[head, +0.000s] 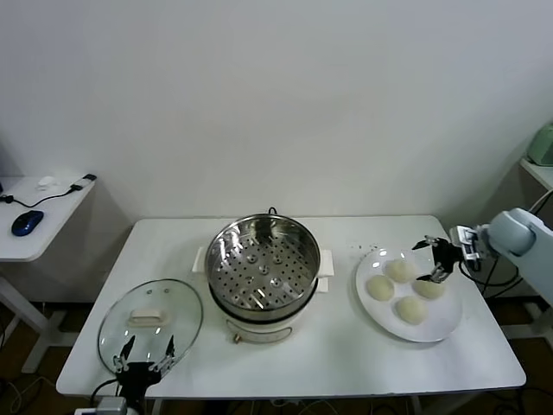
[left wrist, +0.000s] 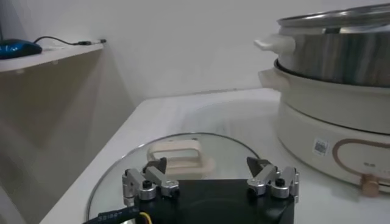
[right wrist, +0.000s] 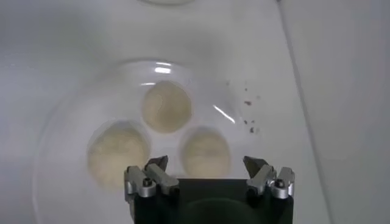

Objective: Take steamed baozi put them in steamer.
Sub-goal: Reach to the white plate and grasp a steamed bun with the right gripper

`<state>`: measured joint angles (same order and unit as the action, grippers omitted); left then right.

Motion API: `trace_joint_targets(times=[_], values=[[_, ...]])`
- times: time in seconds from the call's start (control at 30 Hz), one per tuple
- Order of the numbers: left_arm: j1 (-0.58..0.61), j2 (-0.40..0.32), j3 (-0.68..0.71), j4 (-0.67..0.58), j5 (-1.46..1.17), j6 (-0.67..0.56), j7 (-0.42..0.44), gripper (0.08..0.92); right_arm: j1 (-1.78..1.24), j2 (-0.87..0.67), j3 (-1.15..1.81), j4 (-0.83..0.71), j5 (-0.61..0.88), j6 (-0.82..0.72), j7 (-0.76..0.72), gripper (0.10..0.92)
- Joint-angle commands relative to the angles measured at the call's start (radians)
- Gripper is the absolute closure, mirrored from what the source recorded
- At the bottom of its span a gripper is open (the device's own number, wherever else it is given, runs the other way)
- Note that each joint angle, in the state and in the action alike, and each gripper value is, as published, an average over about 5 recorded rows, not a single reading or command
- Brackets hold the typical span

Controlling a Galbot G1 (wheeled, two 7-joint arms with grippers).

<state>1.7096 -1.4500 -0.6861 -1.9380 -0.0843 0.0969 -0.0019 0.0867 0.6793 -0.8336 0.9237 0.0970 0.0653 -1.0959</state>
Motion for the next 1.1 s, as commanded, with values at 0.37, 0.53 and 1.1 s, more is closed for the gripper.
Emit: trace_joint_targets(times=[0.37, 0.53, 1.1], values=[[-0.005, -0.013, -0.003, 0.006, -0.004, -0.006, -0.001, 0.177, 0.096, 0.249, -0.220, -0.316, -0.014, -0.024, -0.061, 0.203], [-0.009, -0.016, 0.002, 0.007, -0.001, -0.006, -0.001, 0.177, 0.049, 0.280, -0.159, -0.358, -0.068, -0.029, -0.010, 0.203], [-0.004, -0.018, 0.010, 0.016, 0.003, -0.021, -0.002, 0.177, 0.024, 0.343, -0.083, -0.418, -0.151, -0.022, 0.009, 0.209]])
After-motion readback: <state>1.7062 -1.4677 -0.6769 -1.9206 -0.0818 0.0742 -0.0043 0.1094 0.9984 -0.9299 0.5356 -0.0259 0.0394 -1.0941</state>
